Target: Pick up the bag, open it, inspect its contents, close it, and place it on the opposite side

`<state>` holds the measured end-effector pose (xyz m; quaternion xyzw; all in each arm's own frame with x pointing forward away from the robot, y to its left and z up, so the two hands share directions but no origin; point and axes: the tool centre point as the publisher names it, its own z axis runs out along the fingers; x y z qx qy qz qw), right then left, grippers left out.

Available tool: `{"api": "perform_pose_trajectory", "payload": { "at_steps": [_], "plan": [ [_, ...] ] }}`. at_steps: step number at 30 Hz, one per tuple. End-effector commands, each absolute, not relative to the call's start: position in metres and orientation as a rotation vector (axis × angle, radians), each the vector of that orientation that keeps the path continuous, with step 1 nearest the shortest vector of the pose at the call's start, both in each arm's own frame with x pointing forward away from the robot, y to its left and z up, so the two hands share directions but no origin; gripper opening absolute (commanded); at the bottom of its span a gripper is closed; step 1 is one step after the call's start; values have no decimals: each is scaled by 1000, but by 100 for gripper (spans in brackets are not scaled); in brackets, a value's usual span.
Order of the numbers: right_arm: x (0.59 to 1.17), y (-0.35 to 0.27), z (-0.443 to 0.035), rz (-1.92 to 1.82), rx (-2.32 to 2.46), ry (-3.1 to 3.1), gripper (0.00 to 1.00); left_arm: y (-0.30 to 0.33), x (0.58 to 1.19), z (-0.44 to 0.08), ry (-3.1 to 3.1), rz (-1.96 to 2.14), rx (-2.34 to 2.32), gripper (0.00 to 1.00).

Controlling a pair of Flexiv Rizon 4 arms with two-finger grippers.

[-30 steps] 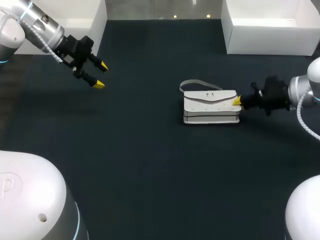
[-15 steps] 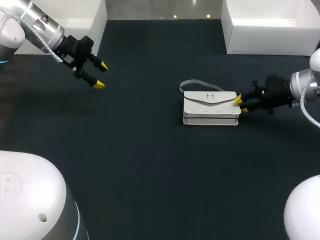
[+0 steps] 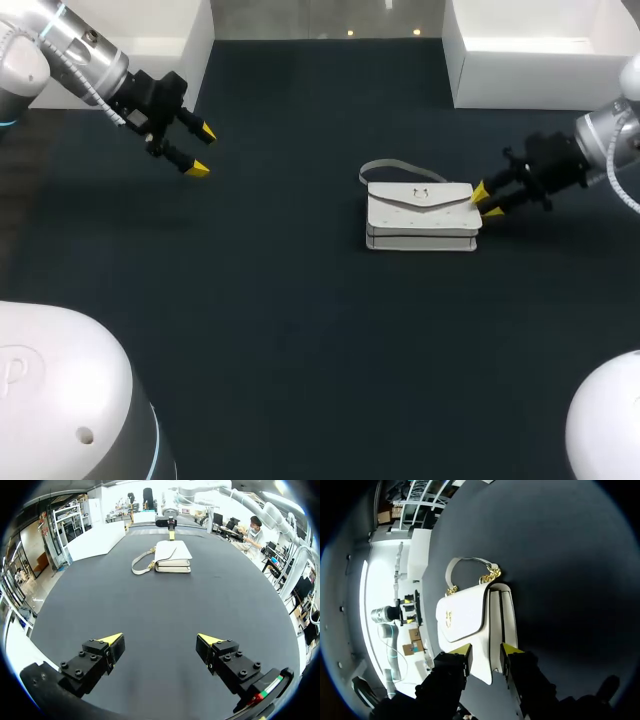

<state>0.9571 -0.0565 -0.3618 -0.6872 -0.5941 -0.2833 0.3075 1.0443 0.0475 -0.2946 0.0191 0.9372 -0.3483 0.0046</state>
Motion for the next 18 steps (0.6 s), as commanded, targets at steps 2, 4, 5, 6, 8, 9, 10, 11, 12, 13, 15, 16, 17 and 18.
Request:
{"api": "perform_pose_trajectory", "payload": {
  "at_steps": [2,4,5,6,8,9,10,11,12,13,15,16,17,18],
  "plan": [
    [959,-55,-365,-663,-1766,-1568,35,48,1046,-296,2934,-1096,62,100],
    [957,-54,-367,-651,-1764,-1564,33,48,1046,-296,2934,-1096,62,100],
    [956,-53,-367,-646,-1762,-1565,32,48,1046,-296,2934,-1096,62,100],
    [955,-52,-367,-645,-1761,-1564,30,48,1046,-296,2934,-1096,62,100],
    [954,-50,-366,-632,-1766,-1570,28,48,1046,-296,2934,-1096,62,100],
    [953,-49,-366,-633,-1767,-1570,27,48,1046,-296,2934,-1096,62,100],
    [952,-47,-366,-640,-1767,-1569,27,48,1046,-296,2934,-1096,62,100],
    [951,-46,-366,-648,-1772,-1567,26,48,1046,-296,2934,-1096,62,100],
    [951,-45,-367,-655,-1775,-1562,26,48,1046,-296,2934,-1096,62,100],
    [951,-45,-367,-671,-1778,-1553,24,48,1046,-296,2934,-1096,62,100],
    [950,-44,-368,-691,-1783,-1545,22,48,1046,-296,2934,-1096,62,100],
    [950,-43,-367,-698,-1787,-1541,20,48,1046,-296,2934,-1096,62,100],
    [949,-42,-367,-699,-1788,-1540,17,48,1046,-296,2934,-1096,62,100],
    [949,-41,-367,-701,-1788,-1541,13,48,1046,-296,2934,-1096,62,100]
  ]
}}
